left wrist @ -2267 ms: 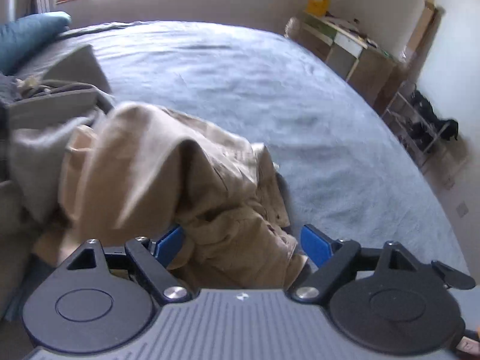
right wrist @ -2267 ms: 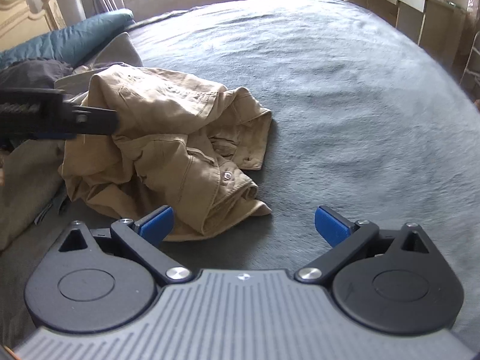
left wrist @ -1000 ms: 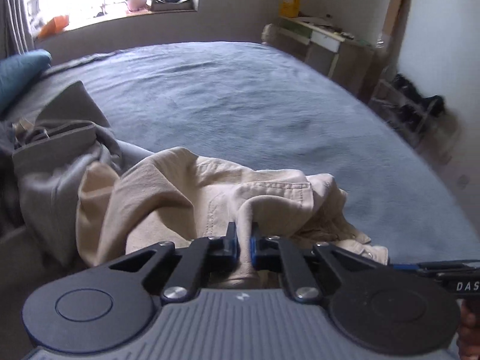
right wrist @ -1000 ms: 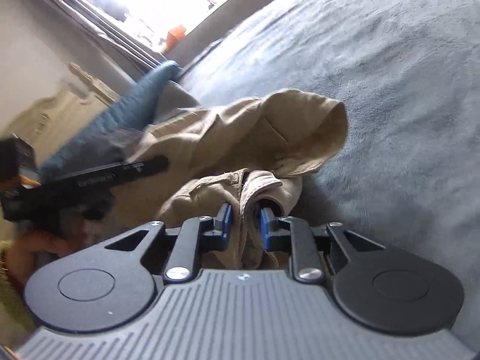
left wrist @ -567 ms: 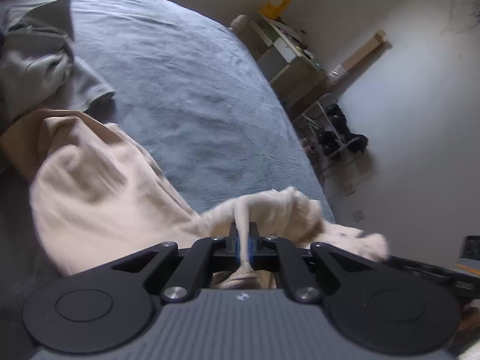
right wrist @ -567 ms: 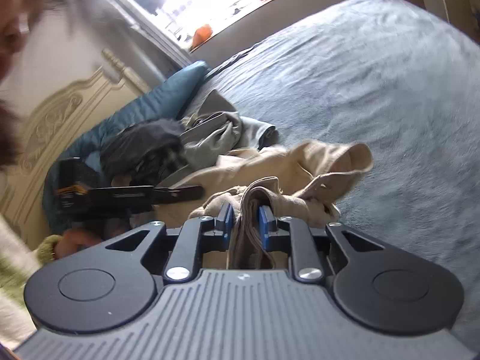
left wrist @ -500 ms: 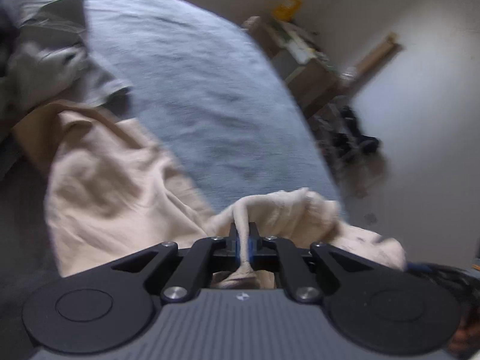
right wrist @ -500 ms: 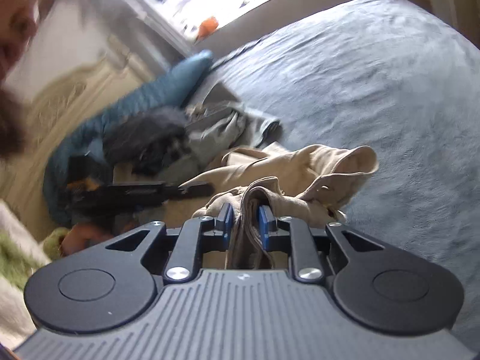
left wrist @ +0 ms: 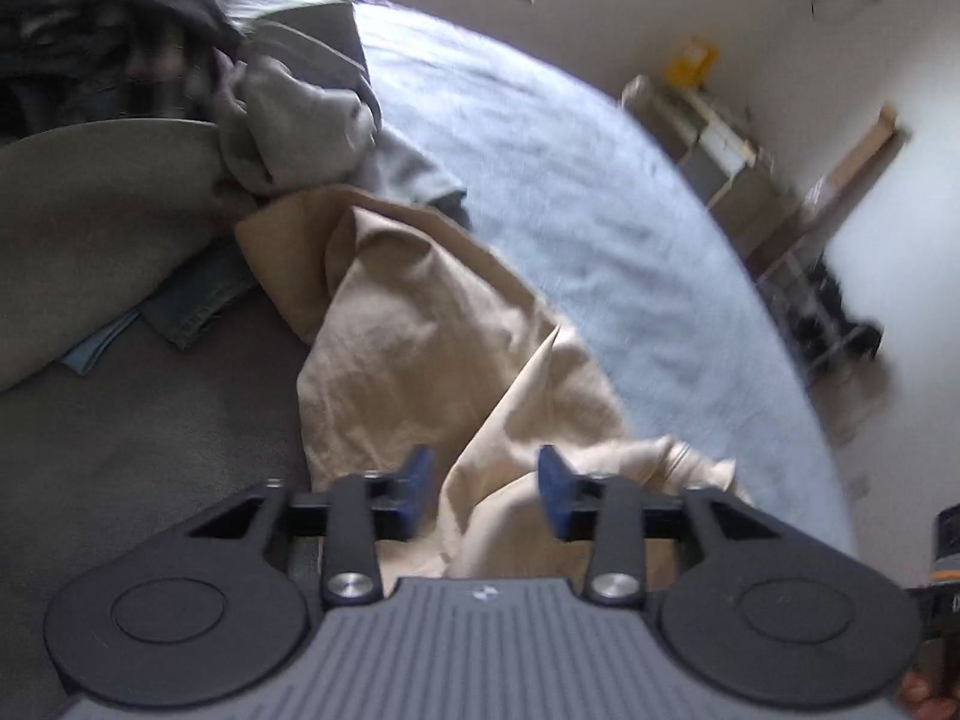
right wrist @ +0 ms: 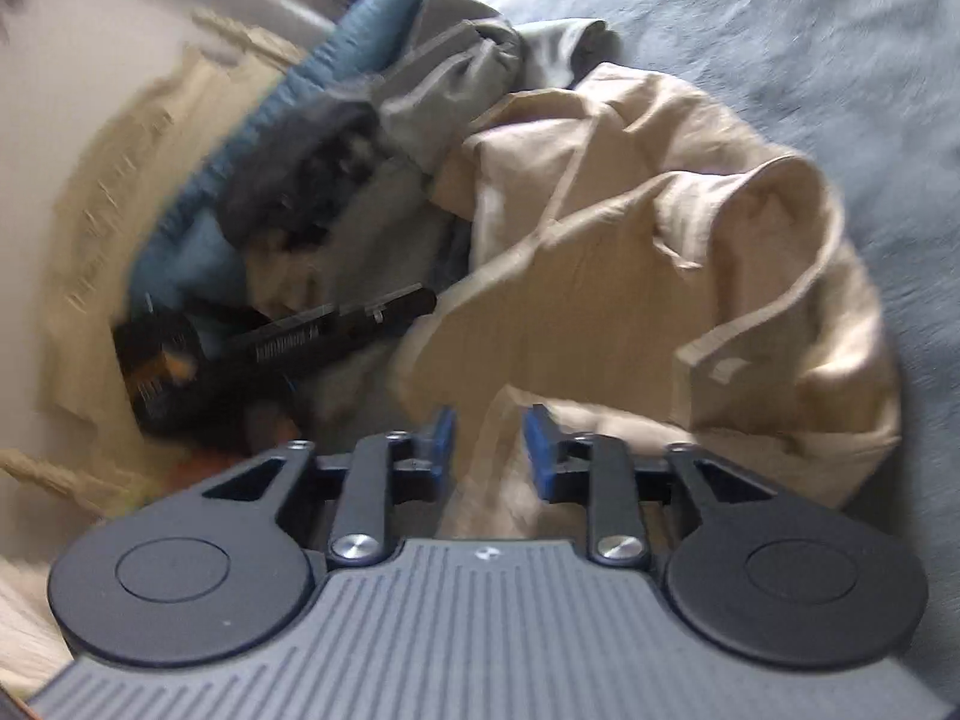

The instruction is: Fold clothes

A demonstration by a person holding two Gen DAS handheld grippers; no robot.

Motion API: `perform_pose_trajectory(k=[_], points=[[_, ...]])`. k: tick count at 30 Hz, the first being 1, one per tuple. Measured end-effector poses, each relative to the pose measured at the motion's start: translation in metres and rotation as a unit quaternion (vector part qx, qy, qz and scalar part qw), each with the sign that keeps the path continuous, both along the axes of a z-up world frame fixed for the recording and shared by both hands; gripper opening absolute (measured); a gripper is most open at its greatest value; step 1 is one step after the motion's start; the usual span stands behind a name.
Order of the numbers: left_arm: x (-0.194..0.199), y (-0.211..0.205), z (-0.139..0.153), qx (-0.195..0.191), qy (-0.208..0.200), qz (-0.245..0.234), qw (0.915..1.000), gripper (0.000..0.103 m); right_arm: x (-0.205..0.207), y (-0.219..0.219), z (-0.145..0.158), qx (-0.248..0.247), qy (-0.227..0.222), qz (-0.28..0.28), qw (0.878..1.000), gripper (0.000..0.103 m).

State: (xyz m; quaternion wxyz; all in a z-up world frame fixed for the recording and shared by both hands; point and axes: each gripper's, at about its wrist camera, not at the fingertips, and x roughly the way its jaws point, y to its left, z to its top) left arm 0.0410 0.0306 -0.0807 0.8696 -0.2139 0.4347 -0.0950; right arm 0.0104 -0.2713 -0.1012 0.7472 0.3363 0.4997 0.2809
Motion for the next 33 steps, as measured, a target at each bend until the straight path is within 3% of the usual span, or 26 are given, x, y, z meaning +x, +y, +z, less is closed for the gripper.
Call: perform_pose_trajectory(k=[2, 5, 9, 12, 14, 17, 24, 25, 26, 27, 29, 31, 33], points=[[-0.011, 0.003, 0.005, -0.017, -0.003, 0.000, 0.9999, 0.046, -0.004, -0.005, 0.008, 0.014, 0.003, -0.015, 1.000, 0.047], [-0.029, -0.003, 0.007, -0.038, 0.004, -0.027, 0.9989, 0.046, -0.011, -0.025, 0.025, -0.015, -0.005, -0.048, 0.999, 0.047], [-0.054, -0.028, -0.007, -0.082, 0.039, -0.073, 0.9933, 0.046, -0.017, -0.047, 0.045, -0.112, -0.038, -0.096, 0.988, 0.048], [-0.073, -0.060, -0.028, -0.084, 0.076, -0.099, 0.9887, 0.046, -0.014, -0.051, 0.042, -0.209, -0.063, -0.082, 0.973, 0.048], [-0.083, -0.083, -0.039, -0.067, 0.092, -0.110, 0.9873, 0.046, -0.009, -0.046, 0.032, -0.280, -0.078, -0.050, 0.956, 0.048], [-0.093, -0.117, -0.054, -0.023, 0.110, -0.113, 0.9871, 0.048, -0.003, -0.043, 0.008, -0.332, -0.094, 0.000, 0.938, 0.048], [-0.102, -0.181, -0.081, 0.118, 0.133, -0.086, 0.9804, 0.047, 0.014, -0.037, -0.025, -0.322, -0.114, 0.085, 0.936, 0.048], [-0.102, -0.186, -0.085, 0.134, 0.135, -0.072, 0.9791, 0.034, 0.017, -0.033, -0.028, -0.322, -0.122, 0.097, 0.934, 0.047], [-0.103, -0.188, -0.088, 0.146, 0.138, -0.056, 0.9780, 0.006, 0.020, -0.029, -0.030, -0.323, -0.131, 0.106, 0.931, 0.037], [-0.104, -0.186, -0.088, 0.144, 0.145, -0.031, 0.9783, 0.005, 0.022, -0.028, -0.028, -0.326, -0.141, 0.105, 0.929, 0.015], [-0.111, -0.178, -0.080, 0.151, 0.144, 0.034, 0.9774, 0.004, 0.027, -0.025, -0.023, -0.333, -0.162, 0.102, 0.923, 0.012], [-0.120, -0.174, -0.069, 0.187, 0.133, 0.084, 0.9697, 0.004, 0.028, -0.026, -0.015, -0.335, -0.184, 0.092, 0.919, 0.011], [-0.129, -0.169, -0.067, 0.183, 0.136, 0.117, 0.9666, 0.006, 0.025, -0.027, -0.008, -0.340, -0.207, 0.088, 0.913, 0.011]])
